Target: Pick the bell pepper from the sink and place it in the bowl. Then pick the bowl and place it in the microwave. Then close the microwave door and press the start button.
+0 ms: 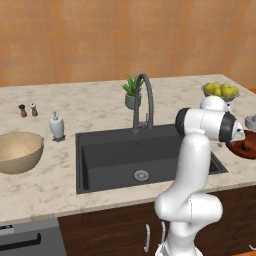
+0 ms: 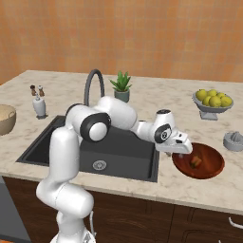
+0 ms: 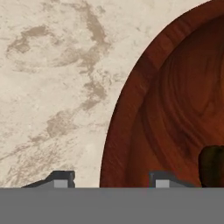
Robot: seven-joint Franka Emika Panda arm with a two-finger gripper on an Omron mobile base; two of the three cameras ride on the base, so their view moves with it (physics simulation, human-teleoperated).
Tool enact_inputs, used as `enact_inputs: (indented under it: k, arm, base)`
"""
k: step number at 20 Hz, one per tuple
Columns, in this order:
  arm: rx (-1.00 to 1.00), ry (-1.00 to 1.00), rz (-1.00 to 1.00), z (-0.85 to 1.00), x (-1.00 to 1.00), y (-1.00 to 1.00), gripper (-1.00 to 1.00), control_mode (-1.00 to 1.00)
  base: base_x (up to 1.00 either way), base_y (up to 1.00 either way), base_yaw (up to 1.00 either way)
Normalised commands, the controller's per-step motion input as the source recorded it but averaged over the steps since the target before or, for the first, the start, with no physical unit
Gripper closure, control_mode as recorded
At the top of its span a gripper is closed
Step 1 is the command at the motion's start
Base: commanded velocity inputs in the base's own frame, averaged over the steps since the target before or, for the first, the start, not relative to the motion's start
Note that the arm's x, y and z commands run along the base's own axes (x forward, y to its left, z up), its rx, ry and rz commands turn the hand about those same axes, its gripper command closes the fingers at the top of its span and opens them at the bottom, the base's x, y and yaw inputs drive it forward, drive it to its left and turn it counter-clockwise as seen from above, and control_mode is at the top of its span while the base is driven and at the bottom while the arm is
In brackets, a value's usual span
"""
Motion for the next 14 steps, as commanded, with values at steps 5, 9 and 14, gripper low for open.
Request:
enact_inputs:
  k: [5,9,14]
  arm:
    - [0.00,0.00,0.00,0.00,0.00,0.00,1.00,-1.00]
    - [-0.01,-0.05,0.00,0.07,-0.03,0.00,1.00,-1.00]
    - [-0.12,-0.20,0.00,0.68,-0.47,0.23,1.00,-1.00]
  base:
    - [0.00,0.00,0.00]
    - [0.00,0.00,0.00]
    - [0.00,0.00,0.00]
